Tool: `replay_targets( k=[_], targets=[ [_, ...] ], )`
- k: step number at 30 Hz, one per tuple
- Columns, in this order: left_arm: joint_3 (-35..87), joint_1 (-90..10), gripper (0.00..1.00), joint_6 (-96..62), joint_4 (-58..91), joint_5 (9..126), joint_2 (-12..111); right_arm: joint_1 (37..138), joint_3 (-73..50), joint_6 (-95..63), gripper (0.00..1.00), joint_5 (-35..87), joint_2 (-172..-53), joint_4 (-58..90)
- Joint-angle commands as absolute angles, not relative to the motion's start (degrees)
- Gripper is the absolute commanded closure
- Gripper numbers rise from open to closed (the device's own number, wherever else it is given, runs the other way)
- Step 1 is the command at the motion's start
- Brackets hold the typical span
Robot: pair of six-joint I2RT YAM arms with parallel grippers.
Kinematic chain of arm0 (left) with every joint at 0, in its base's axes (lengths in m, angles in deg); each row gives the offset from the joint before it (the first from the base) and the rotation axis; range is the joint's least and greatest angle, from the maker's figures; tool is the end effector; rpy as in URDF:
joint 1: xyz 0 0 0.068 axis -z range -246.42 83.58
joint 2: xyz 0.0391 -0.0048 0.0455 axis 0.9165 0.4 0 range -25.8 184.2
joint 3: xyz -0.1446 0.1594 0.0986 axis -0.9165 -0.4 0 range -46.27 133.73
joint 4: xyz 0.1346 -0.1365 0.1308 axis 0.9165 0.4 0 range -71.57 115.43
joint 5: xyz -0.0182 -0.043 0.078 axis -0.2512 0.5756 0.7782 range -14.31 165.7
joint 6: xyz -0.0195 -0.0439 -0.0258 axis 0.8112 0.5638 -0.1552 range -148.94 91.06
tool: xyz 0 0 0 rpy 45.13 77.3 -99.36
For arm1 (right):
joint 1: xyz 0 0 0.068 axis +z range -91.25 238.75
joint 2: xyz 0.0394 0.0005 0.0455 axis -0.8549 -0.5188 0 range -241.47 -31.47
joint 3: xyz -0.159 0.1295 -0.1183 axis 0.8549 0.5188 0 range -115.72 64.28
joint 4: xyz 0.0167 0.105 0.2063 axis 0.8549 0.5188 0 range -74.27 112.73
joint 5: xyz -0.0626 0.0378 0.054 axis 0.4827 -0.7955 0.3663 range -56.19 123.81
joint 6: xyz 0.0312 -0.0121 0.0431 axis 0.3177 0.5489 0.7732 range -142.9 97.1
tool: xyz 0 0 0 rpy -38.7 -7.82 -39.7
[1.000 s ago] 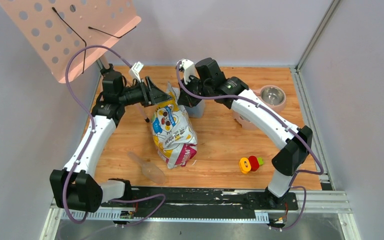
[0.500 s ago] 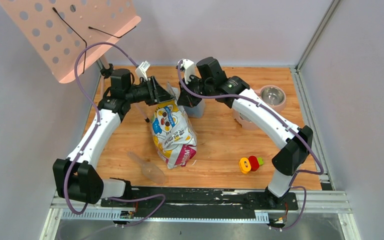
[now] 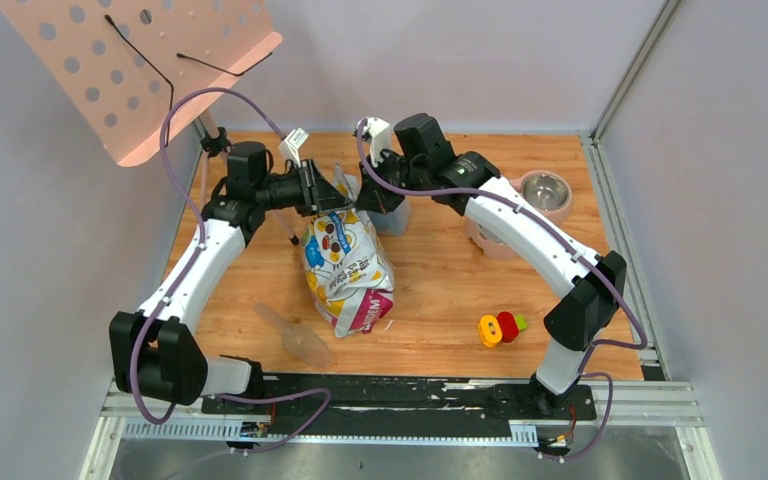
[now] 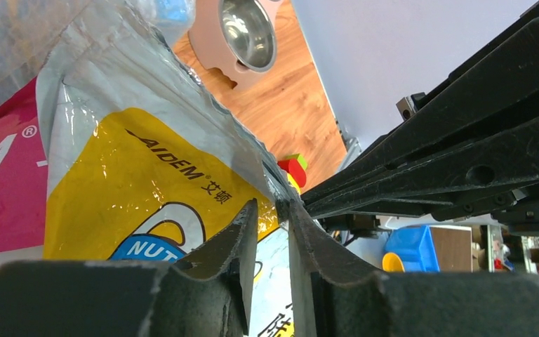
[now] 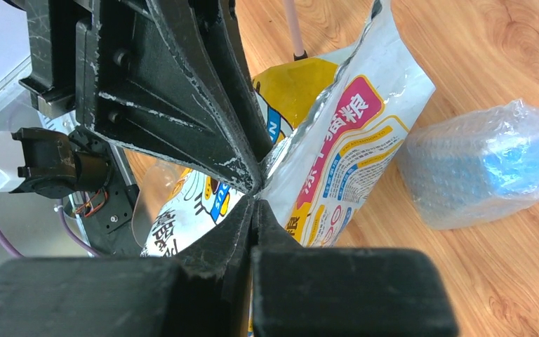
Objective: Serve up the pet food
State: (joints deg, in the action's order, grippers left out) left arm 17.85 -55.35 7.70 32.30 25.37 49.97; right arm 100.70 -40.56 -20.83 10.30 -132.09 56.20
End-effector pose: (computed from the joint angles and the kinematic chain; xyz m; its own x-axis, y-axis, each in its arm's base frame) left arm 0.2629 -0.0801 0.3068 -0.8193 -0.2280 -0.5261 0.3929 0.4450 -0.8047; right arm 0.2556 0.2495 0.3482 -0.4701 -0.3781 -0.7975 -0.8358 0.4809 0.2647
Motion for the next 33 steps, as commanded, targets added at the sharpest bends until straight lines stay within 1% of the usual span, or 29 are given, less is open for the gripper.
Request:
replay_targets(
  k=[1,3,4,5,7,8,10,16,20,24,25,26,28,29,30,31,33],
  targets=[
    [18.00,-54.55,0.69,7.24,30.47,22.80,51.02,100.33,-41.19,-19.93,1.00,11.19,-130.96,56.18],
    [18.22,-54.17,0.71,7.19,29.85,22.19,51.25,100.32,-41.19,-19.84,1.00,11.26,-131.08,56.08],
    [18.32,-54.06,0.75,7.16,29.63,22.01,51.45,100.32,-41.19,-19.82,1.00,11.26,-131.10,56.00],
    [18.40,-53.93,0.78,7.12,29.21,21.54,51.70,100.31,-41.19,-19.82,1.00,11.32,-131.06,56.03],
    [18.28,-53.82,0.85,7.33,28.32,20.65,51.95,100.28,-41.19,-19.91,1.00,11.39,-131.05,55.92],
    [18.23,-53.79,0.96,7.39,27.48,20.19,51.97,100.30,-41.19,-19.95,1.00,11.49,-131.02,55.90],
    [18.73,-53.77,1.00,6.77,28.36,20.54,51.92,100.32,-41.06,-20.61,1.00,13.77,-130.78,56.03],
    [20.83,-54.04,1.00,0.69,38.23,26.37,48.93,98.02,-40.57,-24.75,1.00,22.09,-127.83,57.49],
    [21.08,-55.70,1.00,0.73,39.35,23.38,46.90,95.50,-38.31,-24.84,1.00,26.04,-125.81,57.83],
    [23.01,-56.15,1.00,-0.77,40.48,22.76,45.38,94.30,-37.39,-24.12,1.00,26.77,-124.69,57.78],
    [23.35,-56.15,1.00,-0.97,40.18,22.51,45.34,94.34,-37.89,-23.90,1.00,24.81,-124.77,57.61],
    [23.39,-56.14,1.00,-0.88,39.94,21.75,45.45,94.34,-38.73,-23.56,0.99,19.95,-125.11,57.54],
    [22.99,-56.14,1.00,-0.13,38.69,20.92,45.97,94.53,-41.55,-21.80,0.67,12.73,-126.40,57.56],
    [22.60,-56.14,1.00,0.05,37.89,20.67,46.16,94.72,-42.63,-20.55,0.55,10.55,-127.30,57.46],
    [22.40,-56.14,1.00,0.36,37.61,20.67,46.66,94.80,-43.62,-18.88,0.47,8.74,-128.22,57.21],
    [22.16,-56.14,1.00,0.43,37.38,21.00,46.91,94.86,-44.41,-17.90,0.40,6.48,-129.25,57.00],
    [22.09,-56.14,1.00,0.34,37.62,21.44,47.43,94.86,-45.68,-16.74,0.33,1.35,-131.20,56.71]
  ],
)
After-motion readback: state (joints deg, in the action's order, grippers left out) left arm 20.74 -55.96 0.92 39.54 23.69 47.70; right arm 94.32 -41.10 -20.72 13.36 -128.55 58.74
